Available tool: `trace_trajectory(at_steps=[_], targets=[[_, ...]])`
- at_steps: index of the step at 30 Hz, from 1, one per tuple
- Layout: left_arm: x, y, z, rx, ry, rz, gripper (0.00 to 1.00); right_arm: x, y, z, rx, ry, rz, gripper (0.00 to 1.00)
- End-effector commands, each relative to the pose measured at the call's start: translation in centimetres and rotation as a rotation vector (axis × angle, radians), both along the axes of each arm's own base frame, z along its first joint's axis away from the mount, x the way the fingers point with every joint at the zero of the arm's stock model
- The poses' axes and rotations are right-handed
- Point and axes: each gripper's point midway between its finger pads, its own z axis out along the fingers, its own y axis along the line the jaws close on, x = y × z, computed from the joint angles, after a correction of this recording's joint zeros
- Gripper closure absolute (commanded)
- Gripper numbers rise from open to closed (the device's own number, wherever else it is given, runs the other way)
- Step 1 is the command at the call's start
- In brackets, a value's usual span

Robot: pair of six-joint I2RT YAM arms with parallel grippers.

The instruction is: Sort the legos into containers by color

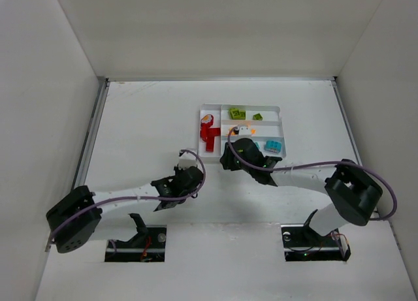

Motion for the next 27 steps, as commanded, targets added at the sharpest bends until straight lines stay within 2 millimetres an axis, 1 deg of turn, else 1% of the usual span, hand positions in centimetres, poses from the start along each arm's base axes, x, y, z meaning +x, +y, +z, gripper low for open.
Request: trace_trajectory(at_steps=[1,3,5,7,9,12,17,27], targets=[[0.4,-0.1,3.4,-0.104,-0.054,0.039,0.88,-1.3,3.4,0.3,0.021,-0.006,0.125,0.59],[0.6,0.4,5.0,-0.155,-0.076,0.065,0.88,-2.1,4.7,-0.1,0.008,0.0,0.171,0.6],[1.0,1.0,6.3,-0.197,-0.092,0.095,0.88,-2.8,5.8,-0.5,-0.007,0.004,0.207,0.56],[1.4,1.8,7.2,-0.235,-0.104,0.129,0.88,-3.2,6.8,-0.9,-0.026,0.007,0.237,0.53],[1.9,2.2,7.8,-0.267,-0.106,0.149,0.88,-3.6,7.4,-1.4,-0.051,0.012,0.259,0.52],[2.3,2.6,8.2,-0.308,-0.093,0.169,0.88,-4.0,8.1,-2.2,-0.08,0.021,0.286,0.52],[2.9,2.9,8.6,-0.356,-0.085,0.182,0.88,-4.7,9.1,-2.9,-0.113,0.024,0.321,0.51],[3.1,2.9,8.8,-0.378,-0.093,0.182,0.87,-4.3,9.5,-4.3,-0.204,0.04,0.3,0.51]])
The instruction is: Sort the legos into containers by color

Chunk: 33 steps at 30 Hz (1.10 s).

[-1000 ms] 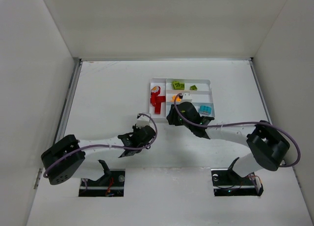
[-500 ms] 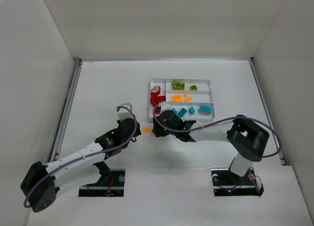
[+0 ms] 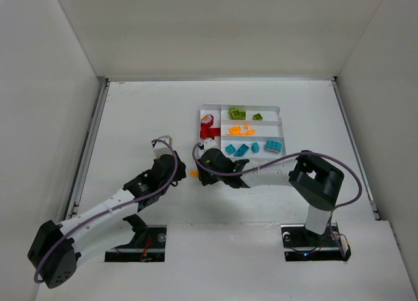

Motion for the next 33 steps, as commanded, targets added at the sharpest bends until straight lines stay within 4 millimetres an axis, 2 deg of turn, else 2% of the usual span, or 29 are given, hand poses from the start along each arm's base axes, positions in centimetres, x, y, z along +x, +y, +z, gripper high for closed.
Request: trace_trajectory(at_steps=[1,9,13,16,22,26,30,33], targets=[[0.8,-0.5,2.1,-0.059,-0.046,0.011,0.87,0.8,0.8,0.8,-0.026,-0.047,-0.01,0.52],[2.0,0.9,4.6,-0.102,-0.109,0.07,0.87,1.3,0.5,-0.1,-0.116,-0.088,-0.054,0.58],[2.1,1.1,4.6,-0.108,-0.111,0.078,0.87,1.4,0.7,-0.5,-0.143,-0.091,-0.058,0.59],[2.1,1.2,4.5,-0.113,-0.111,0.082,0.87,1.4,0.6,-0.6,-0.16,-0.101,-0.065,0.65],[2.1,1.4,4.8,-0.12,-0.119,0.086,0.87,1.2,0.2,0.1,-0.139,-0.107,-0.079,0.7],[2.6,0.9,5.4,-0.122,-0.13,0.078,0.86,1.0,-0.3,1.2,-0.1,-0.115,-0.093,0.71],[3.6,-0.5,6.7,-0.135,-0.149,0.047,0.86,0.8,-1.4,3.4,-0.042,-0.129,-0.112,0.71],[4.8,-2.5,7.4,-0.159,-0.152,0.007,0.86,2.1,-3.3,5.6,0.0,-0.158,-0.154,0.71]])
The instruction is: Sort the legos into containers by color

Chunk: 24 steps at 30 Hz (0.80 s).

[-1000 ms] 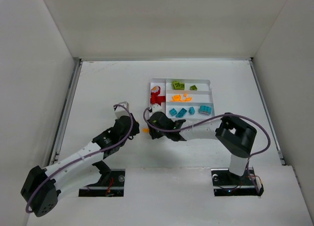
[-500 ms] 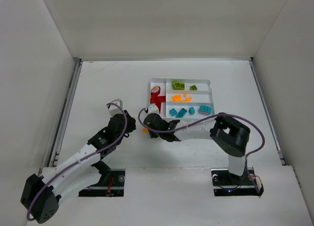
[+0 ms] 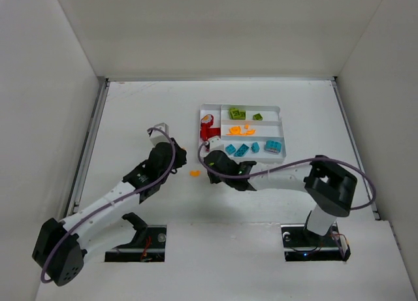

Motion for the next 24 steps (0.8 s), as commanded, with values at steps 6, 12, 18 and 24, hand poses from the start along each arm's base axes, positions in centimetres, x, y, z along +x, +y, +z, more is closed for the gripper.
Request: trace_trajectory(at_steps=[6,12,18,24], targets=[[4.8,-7.4,4.8,-0.105,-0.119,-0.11,0.86,6.2,-6.3,7.2,0.143,-0.135,-0.187,0.71],[8.5,-12.7,4.9,-0.086,-0.145,-0.168,0.85,7.7,-9.7,7.4,0.187,-0.164,-0.272,0.71],[12.5,-16.3,2.8,-0.028,-0.118,-0.186,0.85,8.1,-11.9,7.3,0.251,-0.161,-0.321,0.72],[15.4,-19.3,0.8,0.003,-0.095,-0.204,0.83,8.7,-13.8,7.0,0.274,-0.163,-0.384,0.72]])
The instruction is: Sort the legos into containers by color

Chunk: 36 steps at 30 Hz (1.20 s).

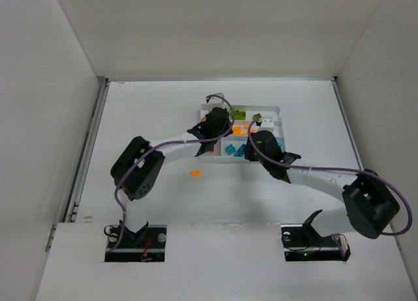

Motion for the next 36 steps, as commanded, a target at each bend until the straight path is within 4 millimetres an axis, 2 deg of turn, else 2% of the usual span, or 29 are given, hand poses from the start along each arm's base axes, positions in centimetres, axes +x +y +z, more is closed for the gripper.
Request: trace_trajectory(at_steps=[1,6,10,15,17,20,22,26,27,30,32,36], targets=[[1.9,-1.9,2.0,-0.02,-0.056,-0.017,0.83,1.0,0.2,2.2,0.093,-0.068,-0.024,0.72],[3.4,-2.6,0.9,0.015,-0.042,-0.02,0.71,1.3,-0.1,2.4,0.115,-0.082,-0.041,0.71],[3.1,-2.3,2.1,0.01,-0.057,-0.021,0.62,2.3,0.0,2.4,0.158,-0.073,-0.061,0.71],[1.9,0.2,3.9,0.009,-0.079,-0.005,0.6,4.7,0.6,3.5,0.177,-0.085,-0.085,0.71],[1.2,1.3,4.0,0.001,-0.069,0.005,0.6,6.1,0.6,3.6,0.176,-0.087,-0.103,0.71],[-1.0,3.0,3.8,0.011,-0.056,0.007,0.6,8.5,0.8,3.0,0.152,-0.075,-0.128,0.71],[-2.9,4.5,3.3,0.025,-0.047,0.013,0.61,9.4,1.2,2.4,0.134,-0.063,-0.128,0.71],[-7.4,8.2,1.6,0.074,-0.02,0.035,0.61,11.0,0.7,1.9,0.094,-0.066,-0.154,0.7],[-8.8,9.7,1.0,0.096,-0.012,0.051,0.61,11.4,0.4,1.8,0.089,-0.068,-0.163,0.69],[-11.6,12.4,-0.3,0.145,0.012,0.076,0.6,12.8,0.0,1.9,0.079,-0.072,-0.181,0.68],[-13.3,13.5,-1.3,0.171,0.036,0.077,0.59,13.3,-0.1,2.1,0.071,-0.075,-0.188,0.63],[-15.6,14.5,-3.1,0.222,0.077,0.044,0.58,13.5,-0.3,2.9,0.049,-0.099,-0.194,0.43]])
